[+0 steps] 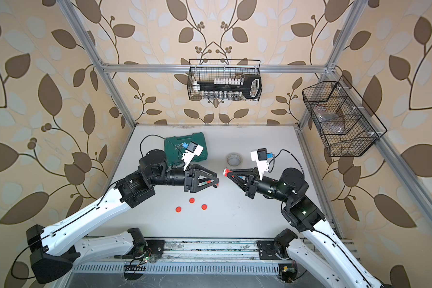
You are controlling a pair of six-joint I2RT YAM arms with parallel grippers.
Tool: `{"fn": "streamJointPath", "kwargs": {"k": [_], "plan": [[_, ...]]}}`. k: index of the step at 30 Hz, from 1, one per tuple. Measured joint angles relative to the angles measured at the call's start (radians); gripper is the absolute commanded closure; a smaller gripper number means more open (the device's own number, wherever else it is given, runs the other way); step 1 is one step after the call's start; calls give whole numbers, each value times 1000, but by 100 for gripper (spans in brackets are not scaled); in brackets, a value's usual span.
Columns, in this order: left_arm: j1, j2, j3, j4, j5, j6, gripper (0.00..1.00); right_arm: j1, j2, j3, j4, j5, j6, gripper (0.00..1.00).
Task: Close the stamp cap
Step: Pick up the stamp from the center of the board.
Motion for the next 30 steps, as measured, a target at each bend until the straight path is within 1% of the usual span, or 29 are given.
{"fn": "streamJointPath", "kwargs": {"k": [6, 9, 15, 20, 25, 27, 30], "plan": [[0, 31, 41, 21, 44, -5, 39, 17, -27, -11, 145, -37, -16, 100], [0, 44, 63, 43, 72, -14, 41, 37, -28, -11, 179, -47, -41, 100], [-3, 61, 104, 82, 129, -24, 45, 88, -31, -11, 198, -50, -101, 100], [-31, 78, 119, 95, 157, -28, 48, 101, -31, -11, 198, -49, -132, 100], [-62, 97, 122, 97, 160, -29, 50, 102, -31, -11, 193, -46, -158, 100], [-62, 98, 122, 96, 160, -29, 52, 102, -31, -11, 188, -46, -169, 100], [-62, 98, 123, 96, 159, -27, 52, 103, -31, -11, 177, -46, -180, 100]]}}
